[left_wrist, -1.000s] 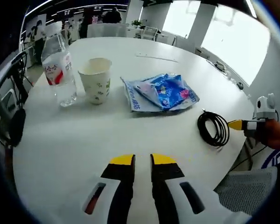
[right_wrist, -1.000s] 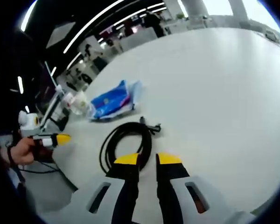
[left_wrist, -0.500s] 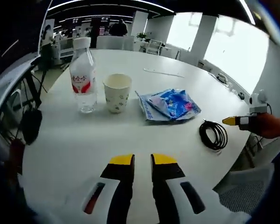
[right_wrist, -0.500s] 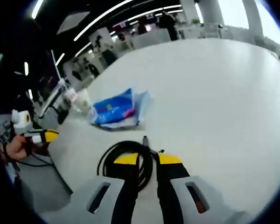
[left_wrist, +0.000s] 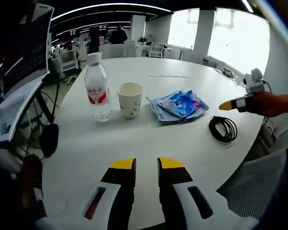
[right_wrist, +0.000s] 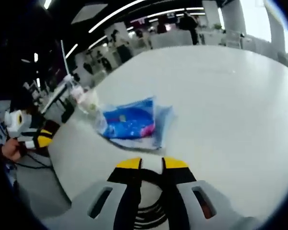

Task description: Arrange the tabletop items into an orderly group along one side of the table until the central work area is clear of visible clutter.

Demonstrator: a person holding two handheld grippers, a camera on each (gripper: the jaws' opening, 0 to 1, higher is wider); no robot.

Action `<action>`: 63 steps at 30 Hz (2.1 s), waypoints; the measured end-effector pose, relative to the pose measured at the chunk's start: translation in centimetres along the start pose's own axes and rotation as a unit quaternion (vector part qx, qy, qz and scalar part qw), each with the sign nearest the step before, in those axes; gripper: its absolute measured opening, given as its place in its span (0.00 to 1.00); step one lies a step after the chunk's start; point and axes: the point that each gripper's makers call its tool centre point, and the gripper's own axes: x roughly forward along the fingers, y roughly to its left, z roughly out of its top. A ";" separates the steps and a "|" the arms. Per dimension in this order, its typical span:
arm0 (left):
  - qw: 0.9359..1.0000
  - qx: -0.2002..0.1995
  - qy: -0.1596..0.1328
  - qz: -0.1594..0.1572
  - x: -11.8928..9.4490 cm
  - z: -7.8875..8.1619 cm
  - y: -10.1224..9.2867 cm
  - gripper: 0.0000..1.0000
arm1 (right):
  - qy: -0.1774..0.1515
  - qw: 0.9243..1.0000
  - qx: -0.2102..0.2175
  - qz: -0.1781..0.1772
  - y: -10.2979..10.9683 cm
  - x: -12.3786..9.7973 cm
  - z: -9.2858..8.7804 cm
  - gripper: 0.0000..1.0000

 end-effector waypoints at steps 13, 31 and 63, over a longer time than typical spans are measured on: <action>1.000 -0.006 -0.013 -0.011 -1.2 -1.3 -0.2 0.18 | -0.008 1.000 -0.008 -0.003 1.1 2.3 3.4 0.15; 1.000 -0.005 -0.022 -0.005 -2.7 -1.6 0.0 0.25 | 0.009 0.999 0.007 -0.053 -0.8 6.8 5.5 0.17; 0.998 0.046 -0.016 0.044 -2.5 -2.1 1.0 0.26 | 0.028 0.999 0.011 -0.028 0.5 7.3 3.7 0.00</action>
